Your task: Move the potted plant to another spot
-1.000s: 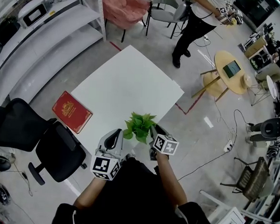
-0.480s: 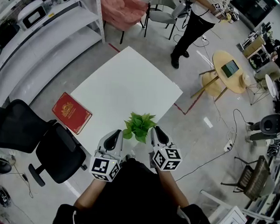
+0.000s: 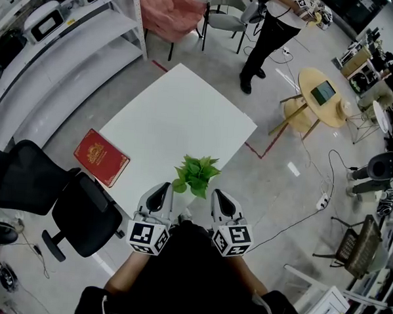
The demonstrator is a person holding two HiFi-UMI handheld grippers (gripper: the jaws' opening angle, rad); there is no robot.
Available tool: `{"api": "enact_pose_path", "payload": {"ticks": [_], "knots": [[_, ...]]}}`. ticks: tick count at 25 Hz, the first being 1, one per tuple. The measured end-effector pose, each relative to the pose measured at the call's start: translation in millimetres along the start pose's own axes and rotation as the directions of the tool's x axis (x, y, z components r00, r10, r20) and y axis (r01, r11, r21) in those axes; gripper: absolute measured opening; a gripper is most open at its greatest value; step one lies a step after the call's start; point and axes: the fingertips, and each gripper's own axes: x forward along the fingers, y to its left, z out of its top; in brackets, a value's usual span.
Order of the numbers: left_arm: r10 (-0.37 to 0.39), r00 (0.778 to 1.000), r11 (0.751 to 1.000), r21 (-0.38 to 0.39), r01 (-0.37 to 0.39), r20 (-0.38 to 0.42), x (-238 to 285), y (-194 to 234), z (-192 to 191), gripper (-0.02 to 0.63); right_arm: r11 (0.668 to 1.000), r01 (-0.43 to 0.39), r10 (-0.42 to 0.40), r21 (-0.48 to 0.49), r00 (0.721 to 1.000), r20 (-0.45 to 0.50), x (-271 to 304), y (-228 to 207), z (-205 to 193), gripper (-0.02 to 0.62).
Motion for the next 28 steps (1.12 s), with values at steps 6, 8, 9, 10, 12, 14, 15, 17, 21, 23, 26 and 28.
{"api": "enact_pose_path", "payload": {"ticks": [6, 8, 9, 10, 12, 14, 15, 17, 21, 23, 26, 28], "knots": [[-0.005, 1.0, 1.0, 0.008, 0.005, -0.008, 1.7, -3.2, -2.7, 0.018, 0.999, -0.017, 0.016, -0.04, 1.0, -0.021, 1.1, 5.7, -0.5, 0.012], [-0.007, 1.0, 1.0, 0.007, 0.007, -0.01, 1.3, -3.7, -2.9, 0.018, 0.999, -0.017, 0.016, -0.039, 1.0, -0.019, 0.9, 6.7, -0.2, 0.012], [-0.007, 1.0, 1.0, 0.007, 0.007, -0.01, 1.2, -3.4, -3.2, 0.018, 0.999, -0.017, 0.016, -0.037, 1.0, -0.018, 1.0, 7.2, -0.5, 0.012], [-0.007, 1.0, 1.0, 0.006, 0.007, -0.011, 1.1, -2.8, -3.7, 0.018, 0.999, -0.017, 0.017, -0.036, 1.0, -0.018, 1.5, 7.7, -1.1, 0.012], [-0.006, 1.0, 1.0, 0.005, 0.006, -0.012, 1.0, -1.1, -5.0, 0.018, 0.999, -0.02, 0.019, -0.032, 1.0, -0.02, 2.9, 8.6, -2.9, 0.012], [-0.004, 1.0, 1.0, 0.005, 0.004, -0.014, 0.8, -0.1, -6.0, 0.018, 0.999, -0.023, 0.023, -0.03, 0.999, -0.025, 4.0, 9.3, -4.0, 0.012], [-0.004, 1.0, 1.0, 0.004, 0.004, -0.015, 0.8, 0.2, -6.2, 0.018, 0.999, -0.024, 0.023, -0.03, 0.999, -0.027, 4.4, 9.7, -4.3, 0.012], [-0.005, 1.0, 1.0, 0.003, 0.005, -0.016, 0.9, 0.5, -6.6, 0.018, 0.999, -0.024, 0.023, -0.032, 0.999, -0.032, 5.0, 10.3, -5.1, 0.012], [-0.008, 1.0, 1.0, 0.0, 0.008, -0.017, 0.9, 0.5, -7.1, 0.018, 0.999, -0.02, 0.019, -0.033, 0.999, -0.037, 4.9, 10.2, -7.2, 0.012], [-0.009, 1.0, 1.0, -0.001, 0.009, -0.016, 1.0, 0.6, -6.5, 0.018, 0.999, -0.018, 0.017, -0.034, 0.999, -0.037, 5.1, 10.2, -6.8, 0.012], [-0.009, 1.0, 1.0, 0.0, 0.009, -0.016, 1.2, 1.0, -6.3, 0.018, 0.999, -0.017, 0.015, -0.034, 0.999, -0.036, 5.8, 9.9, -6.3, 0.012], [-0.009, 1.0, 1.0, 0.0, 0.009, -0.017, 1.4, 1.1, -6.8, 0.018, 0.999, -0.016, 0.015, -0.034, 0.999, -0.034, 6.0, 9.7, -6.5, 0.012]]}}
